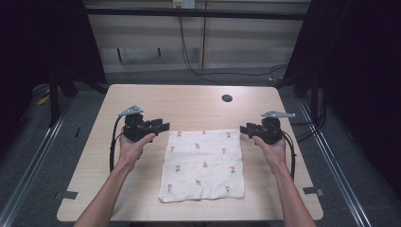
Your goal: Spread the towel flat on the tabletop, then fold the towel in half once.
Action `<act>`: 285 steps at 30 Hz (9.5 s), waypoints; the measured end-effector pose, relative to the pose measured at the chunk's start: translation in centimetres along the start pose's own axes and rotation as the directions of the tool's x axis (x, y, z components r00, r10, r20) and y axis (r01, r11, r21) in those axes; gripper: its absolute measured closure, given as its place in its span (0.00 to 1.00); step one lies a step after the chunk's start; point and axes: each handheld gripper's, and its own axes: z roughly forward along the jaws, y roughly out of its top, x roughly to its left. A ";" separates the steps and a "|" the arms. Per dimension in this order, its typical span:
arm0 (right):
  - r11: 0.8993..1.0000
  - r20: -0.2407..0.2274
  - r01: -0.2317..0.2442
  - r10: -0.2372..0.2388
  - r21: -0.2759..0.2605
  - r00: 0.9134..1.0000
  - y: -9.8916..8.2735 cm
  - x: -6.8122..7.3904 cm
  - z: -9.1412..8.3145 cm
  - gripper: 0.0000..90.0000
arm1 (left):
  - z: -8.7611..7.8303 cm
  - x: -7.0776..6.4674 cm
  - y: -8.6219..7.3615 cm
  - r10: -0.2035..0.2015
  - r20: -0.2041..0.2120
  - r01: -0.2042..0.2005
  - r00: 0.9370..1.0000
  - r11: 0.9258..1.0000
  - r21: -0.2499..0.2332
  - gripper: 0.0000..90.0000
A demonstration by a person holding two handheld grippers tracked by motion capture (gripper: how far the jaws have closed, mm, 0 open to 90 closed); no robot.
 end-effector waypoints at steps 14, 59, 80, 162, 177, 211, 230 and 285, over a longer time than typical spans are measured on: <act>0.994 -0.095 0.103 -0.099 0.042 0.991 -1.3 3.6 -4.3 0.66 | -1.6 -1.4 -3.7 0.121 0.042 -0.127 0.992 0.972 0.199 0.73; 0.968 -0.099 0.169 -0.153 0.185 0.983 -6.1 5.0 -3.2 0.78 | -1.2 -4.2 -7.0 0.186 0.135 -0.219 0.973 0.928 0.300 0.65; 0.981 -0.024 0.105 -0.103 0.162 0.994 -1.5 -0.3 1.6 0.75 | 0.6 1.0 -4.2 0.078 -0.014 -0.072 0.997 0.960 0.269 0.71; 0.995 -0.106 0.102 -0.102 -0.005 0.989 3.4 1.6 -0.9 0.96 | -0.8 -0.3 0.8 0.157 -0.002 -0.156 0.988 0.982 0.101 0.96; 0.992 -0.170 0.121 -0.125 -0.034 0.977 1.5 3.1 -4.2 0.96 | -3.8 -3.4 -0.3 0.235 0.048 -0.238 0.971 0.969 0.066 0.96; 0.973 -0.273 0.214 -0.183 0.089 0.944 -7.7 6.7 -6.1 0.94 | -4.6 -6.3 -8.4 0.248 0.186 -0.291 0.951 0.920 0.262 0.95; 0.977 -0.306 0.181 -0.139 0.116 0.942 -8.9 7.2 -7.0 0.70 | -5.6 -6.5 -8.4 0.210 0.199 -0.257 0.957 0.934 0.247 0.77; 0.954 -0.354 0.264 -0.200 0.144 0.914 -7.1 17.7 1.8 0.67 | -0.2 -0.2 -5.3 0.111 0.059 -0.123 0.992 0.959 0.256 0.54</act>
